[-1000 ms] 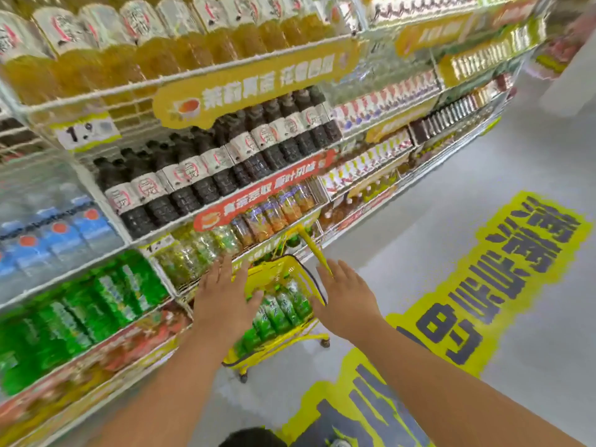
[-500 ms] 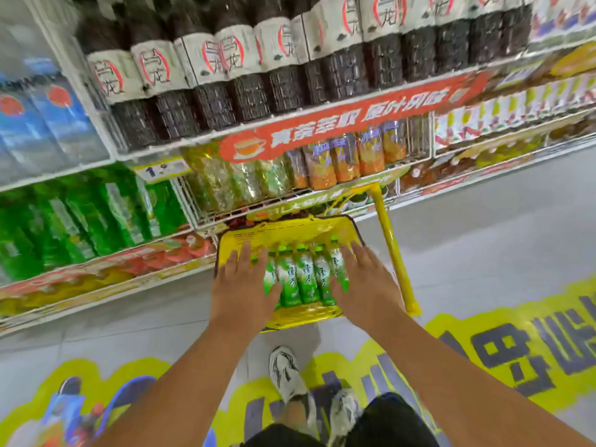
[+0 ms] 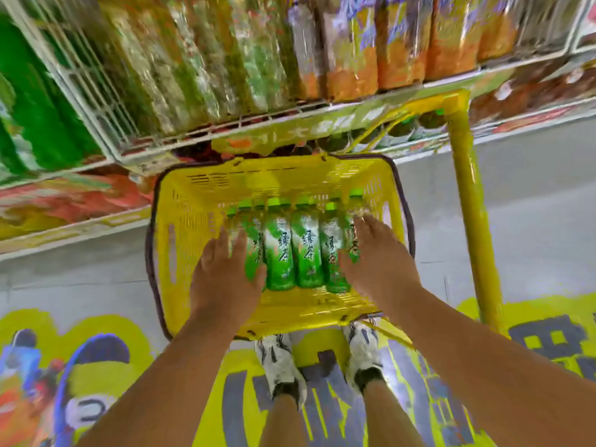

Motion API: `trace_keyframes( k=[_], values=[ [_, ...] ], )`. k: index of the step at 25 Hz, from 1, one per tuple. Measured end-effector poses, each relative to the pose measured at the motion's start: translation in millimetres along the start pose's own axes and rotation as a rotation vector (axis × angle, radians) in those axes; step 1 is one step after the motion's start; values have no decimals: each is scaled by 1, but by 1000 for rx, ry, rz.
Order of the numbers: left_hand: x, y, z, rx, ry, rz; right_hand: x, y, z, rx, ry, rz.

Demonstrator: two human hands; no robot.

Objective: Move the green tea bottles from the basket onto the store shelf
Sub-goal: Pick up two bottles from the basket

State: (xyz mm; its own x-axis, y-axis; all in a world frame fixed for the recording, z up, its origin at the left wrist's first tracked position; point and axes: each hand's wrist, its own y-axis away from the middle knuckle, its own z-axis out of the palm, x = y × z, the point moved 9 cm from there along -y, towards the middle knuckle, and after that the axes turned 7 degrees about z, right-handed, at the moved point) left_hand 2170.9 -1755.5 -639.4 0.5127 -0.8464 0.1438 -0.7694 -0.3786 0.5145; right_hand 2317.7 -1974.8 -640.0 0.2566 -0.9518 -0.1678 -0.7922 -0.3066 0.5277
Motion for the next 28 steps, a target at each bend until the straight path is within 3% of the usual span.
trace_keyframes(
  k=[7,14,17,20,28],
  values=[
    [-9,-31,49,1,99,-93,21,-30,36,-21,-33,66],
    [-10,-53,67,55,266,-142,26,-42,45,70,-162,202],
    [-23,-57,79,87,489,-281,25,-48,54,94,-209,265],
    [-38,-62,92,56,559,-443,28,-51,57,158,-271,356],
    [-48,-66,94,46,597,-475,26,-61,64,145,-120,451]
  ],
)
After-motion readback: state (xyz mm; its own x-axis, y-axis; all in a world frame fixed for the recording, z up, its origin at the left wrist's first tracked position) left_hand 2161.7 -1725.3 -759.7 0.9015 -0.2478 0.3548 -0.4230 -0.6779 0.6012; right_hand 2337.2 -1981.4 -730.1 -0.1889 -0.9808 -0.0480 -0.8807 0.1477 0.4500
